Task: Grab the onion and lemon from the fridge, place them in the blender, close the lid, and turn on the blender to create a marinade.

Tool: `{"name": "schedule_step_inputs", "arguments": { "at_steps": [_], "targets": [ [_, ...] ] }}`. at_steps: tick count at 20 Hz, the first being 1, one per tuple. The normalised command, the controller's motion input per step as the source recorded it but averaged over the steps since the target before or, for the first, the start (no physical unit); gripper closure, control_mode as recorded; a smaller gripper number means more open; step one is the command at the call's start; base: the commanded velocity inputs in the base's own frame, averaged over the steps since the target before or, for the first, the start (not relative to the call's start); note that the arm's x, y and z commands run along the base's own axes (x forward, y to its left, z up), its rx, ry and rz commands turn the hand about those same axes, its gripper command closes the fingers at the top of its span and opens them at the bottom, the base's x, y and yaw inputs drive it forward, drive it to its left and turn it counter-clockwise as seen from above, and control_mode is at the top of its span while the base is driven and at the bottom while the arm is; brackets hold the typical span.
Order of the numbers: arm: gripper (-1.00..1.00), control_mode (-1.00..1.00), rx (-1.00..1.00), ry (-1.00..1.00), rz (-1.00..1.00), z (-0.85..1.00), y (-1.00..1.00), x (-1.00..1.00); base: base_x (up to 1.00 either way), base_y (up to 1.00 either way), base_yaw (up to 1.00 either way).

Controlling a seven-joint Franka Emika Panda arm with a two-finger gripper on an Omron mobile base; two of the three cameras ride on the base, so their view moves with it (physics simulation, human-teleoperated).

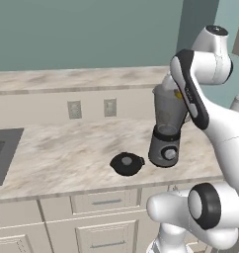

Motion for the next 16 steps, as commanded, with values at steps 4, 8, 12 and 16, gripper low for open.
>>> {"name": "schedule_step_inputs", "arguments": {
  "at_steps": [4,8,12,16],
  "targets": [
    [1.00,-1.00,0.00,0.09,0.00,-0.27,-0.01,0.01,0.00,0.00,0.00],
    [1.00,-1.00,0.00,0.03,0.00,-0.14,-0.01,0.17,0.00,0.00,0.00],
    [1.00,-1.00,0.00,0.00,0.00,0.03,-0.02,0.38,0.00,0.00,0.00],
    [1.00,-1.00,0.00,0.00,0.00,0.11,-0.01,0.34,0.00,0.00,0.00]
  ]
}}
